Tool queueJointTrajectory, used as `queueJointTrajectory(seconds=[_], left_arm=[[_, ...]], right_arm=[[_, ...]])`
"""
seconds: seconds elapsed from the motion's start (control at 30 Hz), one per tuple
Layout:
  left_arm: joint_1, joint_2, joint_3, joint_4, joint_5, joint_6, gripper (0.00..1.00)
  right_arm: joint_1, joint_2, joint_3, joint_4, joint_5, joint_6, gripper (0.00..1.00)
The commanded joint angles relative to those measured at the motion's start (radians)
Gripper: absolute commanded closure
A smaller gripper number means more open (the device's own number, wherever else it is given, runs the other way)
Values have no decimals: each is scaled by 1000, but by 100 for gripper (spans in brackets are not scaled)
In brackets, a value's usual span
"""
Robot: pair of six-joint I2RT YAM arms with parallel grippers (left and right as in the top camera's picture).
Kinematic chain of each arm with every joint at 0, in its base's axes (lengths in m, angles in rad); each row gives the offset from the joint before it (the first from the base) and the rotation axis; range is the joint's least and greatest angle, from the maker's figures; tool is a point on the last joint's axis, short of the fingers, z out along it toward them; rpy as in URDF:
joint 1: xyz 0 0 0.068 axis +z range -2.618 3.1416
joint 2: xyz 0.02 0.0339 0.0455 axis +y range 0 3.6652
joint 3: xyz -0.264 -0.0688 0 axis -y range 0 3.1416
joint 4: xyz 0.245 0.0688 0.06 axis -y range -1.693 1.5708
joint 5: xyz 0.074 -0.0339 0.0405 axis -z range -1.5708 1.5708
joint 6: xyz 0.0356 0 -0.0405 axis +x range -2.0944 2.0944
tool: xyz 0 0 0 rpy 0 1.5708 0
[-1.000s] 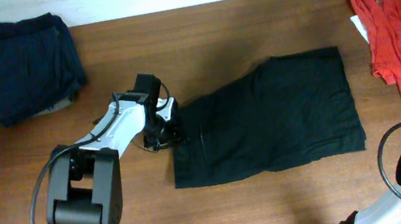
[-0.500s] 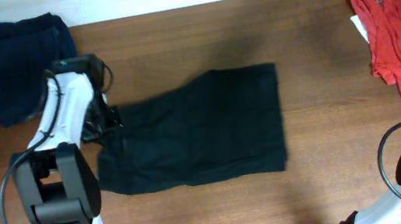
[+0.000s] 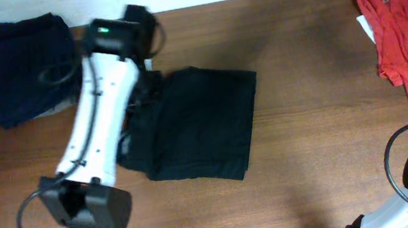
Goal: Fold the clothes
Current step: 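Grasp the left edge of the black shorts with the left gripper, then fold the shorts' left half over toward the right with the left gripper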
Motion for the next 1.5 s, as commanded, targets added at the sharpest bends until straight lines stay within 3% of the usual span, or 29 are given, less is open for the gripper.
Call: queueJointTrajectory(seconds=[0.0, 0.27, 0.3, 0.33, 0.57, 0.6, 0.63, 0.67, 0.7, 0.8, 0.83, 0.87, 0.9, 0.93, 0.97, 1.0, 1.07, 1.13, 1.23, 1.4, 1.43, 1.47], left_arm=[[-140, -39, -11, 85, 64, -7, 99], [-291, -39, -272, 386, 160, -6, 99], [-302, -39, -325, 443, 188, -6, 92], [-309, -39, -360, 479, 212, -6, 79], [-318, -43, -374, 533, 380, 15, 76], [-317, -49, -347, 525, 410, 31, 70], [-318, -61, -300, 504, 422, 33, 56], [-317, -68, -275, 488, 422, 38, 33], [-315, -71, -262, 479, 418, 42, 30], [-302, -65, -250, 436, 317, 43, 32], [-301, -44, -251, 414, 282, 43, 40], [-301, -12, -260, 407, 274, 43, 65], [-301, 35, -267, 404, 262, 43, 80], [-301, 65, -267, 401, 256, 43, 80], [-301, 98, -267, 390, 256, 44, 75], [-303, 142, -267, 359, 256, 45, 57], [-304, 179, -267, 301, 218, 67, 37], [-304, 176, -266, 235, 108, 64, 31], [-309, 175, -266, 138, 81, 8, 22], [-441, 175, -266, 163, 42, 50, 20], [-478, 176, -266, 175, 6, 48, 1], [-505, 176, -266, 186, -29, 22, 1]], right_arm=[[-1, -18, 4, 0, 20, 9, 1], [-1, -18, 4, 0, 19, 9, 2], [-1, -18, 4, 0, 20, 9, 2], [-1, -18, 4, 0, 19, 9, 2], [-1, -18, 4, 0, 19, 9, 2], [-1, -18, 4, 0, 19, 9, 2], [-1, -18, 4, 0, 20, 9, 2], [-1, -18, 4, 0, 19, 9, 1], [-1, -18, 4, 0, 19, 9, 2], [-1, -18, 4, 0, 20, 9, 2], [-1, -18, 4, 0, 20, 9, 2], [-1, -18, 4, 0, 19, 9, 2], [-1, -18, 4, 0, 20, 9, 2], [-1, -18, 4, 0, 19, 9, 2], [-1, -18, 4, 0, 20, 9, 2], [-1, -18, 4, 0, 19, 9, 2], [-1, -18, 4, 0, 20, 9, 2], [-1, -18, 4, 0, 20, 9, 2], [-1, -18, 4, 0, 20, 9, 2], [-1, -18, 4, 0, 20, 9, 2], [-1, -18, 4, 0, 19, 9, 2], [-1, -18, 4, 0, 20, 9, 2]])
